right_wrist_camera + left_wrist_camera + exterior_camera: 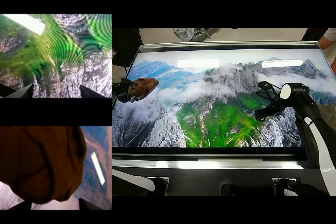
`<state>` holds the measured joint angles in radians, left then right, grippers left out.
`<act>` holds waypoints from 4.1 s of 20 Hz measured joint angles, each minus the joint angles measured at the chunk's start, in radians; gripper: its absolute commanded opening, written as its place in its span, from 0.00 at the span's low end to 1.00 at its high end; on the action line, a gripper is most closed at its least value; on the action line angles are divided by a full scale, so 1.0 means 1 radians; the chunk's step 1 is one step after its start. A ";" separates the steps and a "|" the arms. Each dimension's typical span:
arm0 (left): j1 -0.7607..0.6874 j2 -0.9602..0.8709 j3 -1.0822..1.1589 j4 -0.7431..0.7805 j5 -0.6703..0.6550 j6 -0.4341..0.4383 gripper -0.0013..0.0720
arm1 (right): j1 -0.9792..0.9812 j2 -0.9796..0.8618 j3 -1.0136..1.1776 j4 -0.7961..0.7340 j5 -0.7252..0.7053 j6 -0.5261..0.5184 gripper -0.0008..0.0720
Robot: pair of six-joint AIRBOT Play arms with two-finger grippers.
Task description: Fold the shirts.
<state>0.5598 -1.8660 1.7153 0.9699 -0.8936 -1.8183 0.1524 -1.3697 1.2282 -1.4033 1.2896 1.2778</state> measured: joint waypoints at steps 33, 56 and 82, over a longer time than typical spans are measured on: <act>-0.525 0.665 0.023 -0.314 -0.132 0.357 0.07 | 0.000 0.445 0.283 -0.496 0.084 -0.076 0.92; -0.821 0.400 -0.296 0.057 -0.481 0.321 0.99 | 0.000 0.084 0.217 -0.058 0.290 -0.297 0.96; -1.074 0.424 -0.911 -0.250 -0.039 0.406 0.07 | 0.001 -0.069 -0.365 0.770 -0.216 -0.443 0.07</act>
<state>-0.5140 -1.4422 0.8047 0.7200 -0.9321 -1.4128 0.1535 -1.4391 0.8635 -0.6334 1.0733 0.8349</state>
